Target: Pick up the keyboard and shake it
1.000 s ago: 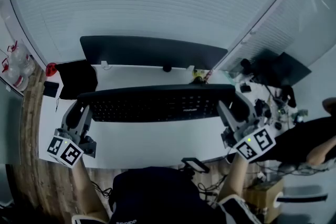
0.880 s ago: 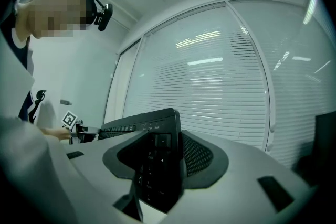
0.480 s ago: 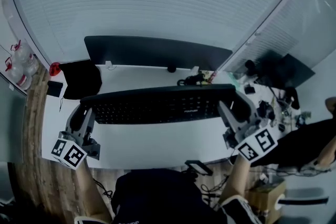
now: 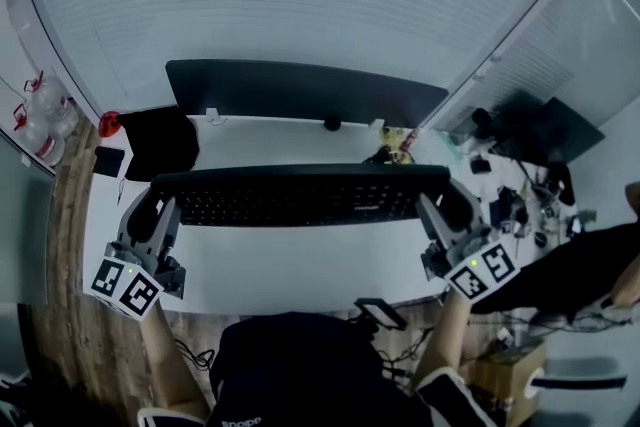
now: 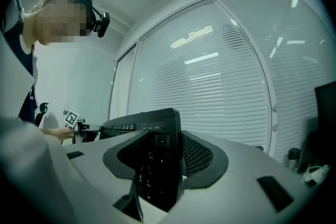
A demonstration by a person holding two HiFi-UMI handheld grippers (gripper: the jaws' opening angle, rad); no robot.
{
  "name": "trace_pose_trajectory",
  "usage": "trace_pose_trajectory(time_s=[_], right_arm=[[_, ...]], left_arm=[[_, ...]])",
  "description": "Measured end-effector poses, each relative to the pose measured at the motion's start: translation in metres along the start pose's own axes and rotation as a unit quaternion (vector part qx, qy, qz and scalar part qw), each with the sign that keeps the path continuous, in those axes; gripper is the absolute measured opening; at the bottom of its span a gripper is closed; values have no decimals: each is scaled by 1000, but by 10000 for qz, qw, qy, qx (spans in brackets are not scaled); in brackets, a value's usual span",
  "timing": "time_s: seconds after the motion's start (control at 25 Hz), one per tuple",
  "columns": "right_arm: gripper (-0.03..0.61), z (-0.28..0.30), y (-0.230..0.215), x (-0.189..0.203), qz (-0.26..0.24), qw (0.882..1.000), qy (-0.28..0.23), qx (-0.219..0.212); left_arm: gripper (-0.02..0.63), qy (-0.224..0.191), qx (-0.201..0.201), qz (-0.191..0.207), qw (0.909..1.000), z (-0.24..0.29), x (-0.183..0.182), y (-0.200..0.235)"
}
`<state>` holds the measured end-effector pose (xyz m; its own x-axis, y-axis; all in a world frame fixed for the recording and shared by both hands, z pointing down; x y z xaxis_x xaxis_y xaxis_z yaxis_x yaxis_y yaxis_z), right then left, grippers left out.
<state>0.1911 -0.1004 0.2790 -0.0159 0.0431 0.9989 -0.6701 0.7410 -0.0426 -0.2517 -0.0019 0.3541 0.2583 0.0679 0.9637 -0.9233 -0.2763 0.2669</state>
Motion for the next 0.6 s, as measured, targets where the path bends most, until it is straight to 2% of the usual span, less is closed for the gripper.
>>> trace_pose_trajectory(time_s=[0.12, 0.28, 0.44, 0.6], right_arm=[[186, -12, -2, 10, 131, 9995, -269, 33], [186, -10, -15, 19, 324, 9982, -503, -65], [186, 11, -31, 6, 272, 9968, -748, -9], [186, -15, -21, 26, 610, 9949, -798, -19]], left_arm=[[173, -11, -53, 330, 9994, -7, -12, -11], [173, -21, 71, 650, 9979, 0, -30, -15], [173, -166, 56, 839, 9963, 27, -54, -14], [173, -63, 202, 851, 9961, 10, -49, -19]])
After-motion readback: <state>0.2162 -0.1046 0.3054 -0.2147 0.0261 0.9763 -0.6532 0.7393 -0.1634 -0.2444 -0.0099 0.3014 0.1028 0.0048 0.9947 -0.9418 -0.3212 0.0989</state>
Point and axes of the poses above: the fingertips, and each gripper's own axes: z forward along the fingers, y to its left, x out of its underside, the point moved 4 cm from there along -z, backward along the fingers, and after that the axes turned 4 degrees about z, right-handed, at the moved point
